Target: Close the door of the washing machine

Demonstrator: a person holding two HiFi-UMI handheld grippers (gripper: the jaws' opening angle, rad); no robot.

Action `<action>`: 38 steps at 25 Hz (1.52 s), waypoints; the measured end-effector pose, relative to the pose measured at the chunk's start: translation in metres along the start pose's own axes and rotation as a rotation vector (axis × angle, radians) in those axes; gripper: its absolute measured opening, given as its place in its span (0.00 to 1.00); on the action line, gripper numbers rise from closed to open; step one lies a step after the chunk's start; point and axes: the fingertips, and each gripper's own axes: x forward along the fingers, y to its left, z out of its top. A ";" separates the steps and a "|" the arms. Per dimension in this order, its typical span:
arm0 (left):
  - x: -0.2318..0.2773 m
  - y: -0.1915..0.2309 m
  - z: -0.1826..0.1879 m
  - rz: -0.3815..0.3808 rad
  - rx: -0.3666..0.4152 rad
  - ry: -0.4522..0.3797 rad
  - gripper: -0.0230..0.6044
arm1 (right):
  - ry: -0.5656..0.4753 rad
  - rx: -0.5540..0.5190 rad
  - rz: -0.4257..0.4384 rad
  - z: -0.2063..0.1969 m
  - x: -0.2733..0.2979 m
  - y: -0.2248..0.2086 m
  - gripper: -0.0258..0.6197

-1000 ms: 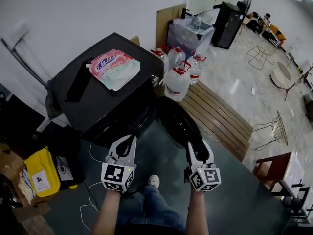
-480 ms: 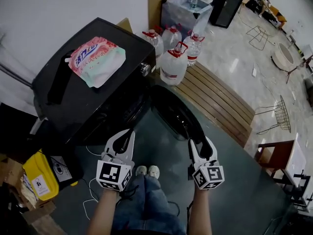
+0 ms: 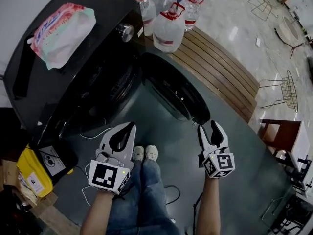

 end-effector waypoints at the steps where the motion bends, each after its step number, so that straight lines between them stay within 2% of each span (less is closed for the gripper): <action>1: 0.004 -0.001 -0.005 -0.005 -0.002 0.004 0.05 | 0.012 -0.022 0.005 -0.005 0.006 -0.005 0.37; 9: 0.016 -0.006 -0.017 -0.025 -0.014 0.022 0.05 | 0.094 -0.147 0.081 -0.014 0.042 -0.034 0.37; 18: 0.016 0.001 -0.013 -0.005 -0.023 0.017 0.05 | 0.163 -0.180 0.204 -0.020 0.061 -0.035 0.32; 23: 0.014 0.005 -0.016 0.004 -0.032 0.019 0.05 | 0.176 -0.160 0.232 -0.022 0.061 -0.033 0.28; 30: 0.015 0.007 -0.015 0.006 -0.039 0.021 0.05 | 0.207 -0.123 0.307 -0.032 0.053 -0.008 0.28; 38: 0.005 0.016 -0.015 0.031 -0.051 0.014 0.05 | 0.247 -0.067 0.416 -0.052 0.037 0.051 0.27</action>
